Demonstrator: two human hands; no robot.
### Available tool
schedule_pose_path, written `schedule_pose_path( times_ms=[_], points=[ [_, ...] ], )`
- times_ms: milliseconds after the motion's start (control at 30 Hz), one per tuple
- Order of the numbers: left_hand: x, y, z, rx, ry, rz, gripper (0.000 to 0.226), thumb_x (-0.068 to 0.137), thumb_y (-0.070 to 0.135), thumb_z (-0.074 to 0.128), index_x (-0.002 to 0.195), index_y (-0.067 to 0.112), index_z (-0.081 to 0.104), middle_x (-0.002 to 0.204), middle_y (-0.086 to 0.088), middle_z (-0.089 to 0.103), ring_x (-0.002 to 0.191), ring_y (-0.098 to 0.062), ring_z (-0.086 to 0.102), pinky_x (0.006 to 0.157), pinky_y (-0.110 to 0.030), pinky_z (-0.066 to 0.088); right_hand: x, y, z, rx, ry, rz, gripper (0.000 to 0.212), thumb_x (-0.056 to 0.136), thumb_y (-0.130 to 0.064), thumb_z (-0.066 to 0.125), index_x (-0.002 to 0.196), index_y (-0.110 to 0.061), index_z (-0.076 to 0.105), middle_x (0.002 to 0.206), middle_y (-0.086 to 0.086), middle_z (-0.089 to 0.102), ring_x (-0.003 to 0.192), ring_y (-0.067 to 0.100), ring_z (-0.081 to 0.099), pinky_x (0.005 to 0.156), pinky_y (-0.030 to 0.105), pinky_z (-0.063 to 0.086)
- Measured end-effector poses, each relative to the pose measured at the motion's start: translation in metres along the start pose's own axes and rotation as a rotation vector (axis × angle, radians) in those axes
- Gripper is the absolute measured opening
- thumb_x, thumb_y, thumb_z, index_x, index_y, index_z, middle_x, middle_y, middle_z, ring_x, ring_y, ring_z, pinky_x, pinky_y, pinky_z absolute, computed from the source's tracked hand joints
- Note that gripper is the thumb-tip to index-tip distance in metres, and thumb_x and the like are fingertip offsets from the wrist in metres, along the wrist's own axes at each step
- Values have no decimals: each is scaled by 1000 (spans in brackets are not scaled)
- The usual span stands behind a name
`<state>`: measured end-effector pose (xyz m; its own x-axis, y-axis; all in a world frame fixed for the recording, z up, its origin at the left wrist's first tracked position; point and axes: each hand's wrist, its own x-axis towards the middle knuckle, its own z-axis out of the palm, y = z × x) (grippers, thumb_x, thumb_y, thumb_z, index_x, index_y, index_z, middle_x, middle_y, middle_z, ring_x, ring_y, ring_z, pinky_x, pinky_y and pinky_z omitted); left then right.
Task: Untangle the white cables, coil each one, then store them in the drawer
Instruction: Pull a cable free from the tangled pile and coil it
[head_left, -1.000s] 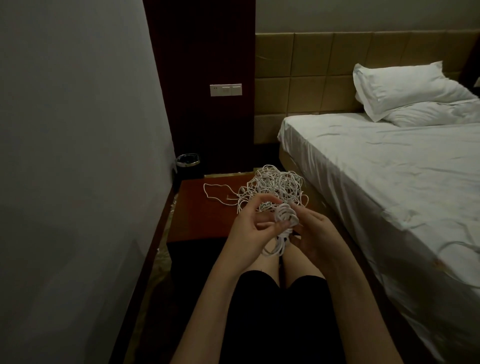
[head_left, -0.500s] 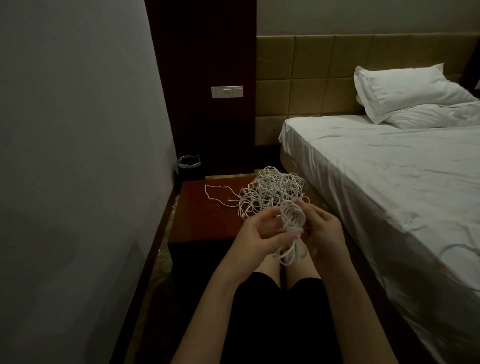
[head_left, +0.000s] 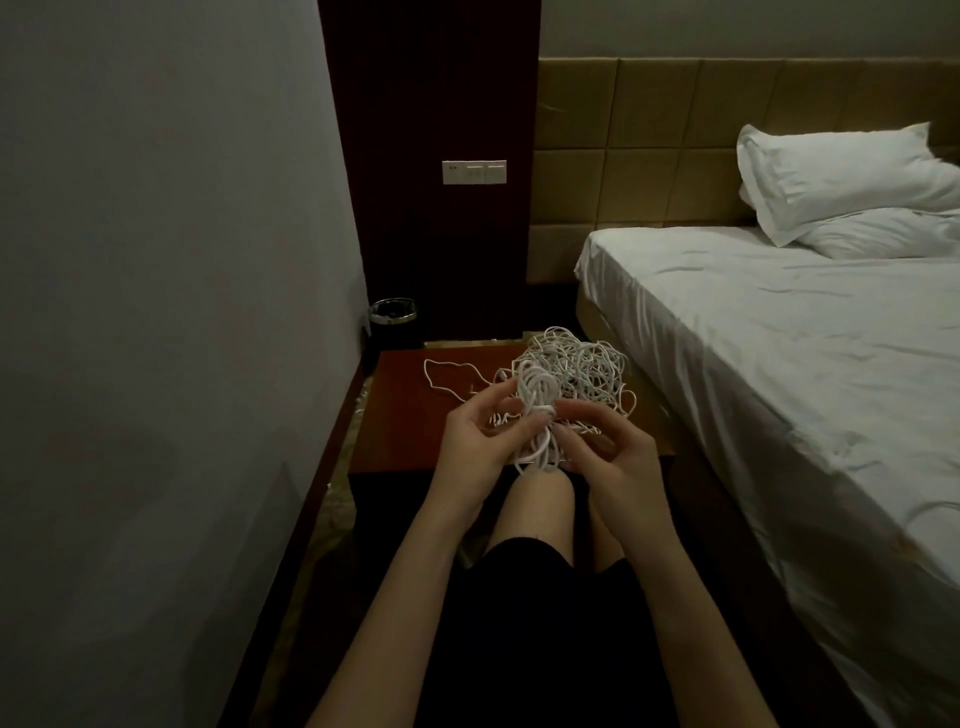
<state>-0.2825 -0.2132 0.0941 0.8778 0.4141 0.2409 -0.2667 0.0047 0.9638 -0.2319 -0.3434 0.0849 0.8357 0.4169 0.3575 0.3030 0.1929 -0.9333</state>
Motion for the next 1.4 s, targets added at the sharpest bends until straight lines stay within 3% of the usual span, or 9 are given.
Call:
schedule_pose_path(
  times_ms=[167, 267, 467, 867, 1067, 1233, 1400],
  points=[
    [-7, 0, -2, -32, -40, -2, 31, 87, 1, 66, 109, 24, 64, 104, 4, 71, 89, -3, 70, 70, -14, 52, 0, 8, 8, 6, 61, 4, 14, 86, -7, 68, 99, -13, 71, 95, 0, 74, 89, 16, 72, 75, 27, 57],
    [-6, -1, -3, -54, -66, -37, 29, 89, 7, 64, 111, 26, 63, 112, 1, 70, 100, -7, 68, 78, -19, 54, 0, 9, 8, 11, 71, -13, 13, 86, -5, 68, 96, -12, 71, 94, 3, 73, 88, 18, 72, 74, 26, 57],
    [-5, -2, -3, -228, -112, -142, 28, 99, 2, 45, 120, 16, 57, 114, -5, 69, 98, -13, 69, 84, -26, 56, -1, 8, 4, 7, 87, -37, 13, 85, -4, 68, 94, -13, 71, 92, 0, 74, 84, 17, 72, 72, 27, 58],
    [-4, -1, -10, -354, -89, -204, 27, 88, 1, 59, 114, 6, 64, 109, -10, 72, 95, -18, 70, 77, -25, 57, 0, 5, -2, -25, 62, -87, 12, 82, -8, 71, 90, -17, 72, 91, 3, 73, 88, 17, 71, 78, 31, 58],
    [-8, -6, -5, -247, -105, -139, 45, 70, 12, 72, 115, 11, 64, 115, -10, 70, 108, -24, 67, 91, -36, 55, 2, 9, -1, -124, 93, -96, 5, 84, -15, 71, 88, -13, 69, 90, 2, 69, 85, 14, 68, 74, 24, 55],
    [-7, -11, -4, -318, -65, -154, 47, 71, 11, 71, 117, 9, 62, 119, -13, 67, 108, -24, 67, 85, -31, 57, 3, 12, -2, -23, 95, -46, 9, 83, -10, 72, 91, -14, 70, 90, 0, 72, 89, 13, 69, 79, 25, 56],
    [0, -16, -13, -473, 12, -214, 33, 89, 0, 59, 122, 2, 56, 118, -18, 67, 100, -23, 69, 77, -26, 58, 4, 20, 3, 55, 5, 62, 13, 86, -9, 68, 97, -16, 71, 97, 1, 73, 94, 16, 70, 79, 28, 57]
  ],
)
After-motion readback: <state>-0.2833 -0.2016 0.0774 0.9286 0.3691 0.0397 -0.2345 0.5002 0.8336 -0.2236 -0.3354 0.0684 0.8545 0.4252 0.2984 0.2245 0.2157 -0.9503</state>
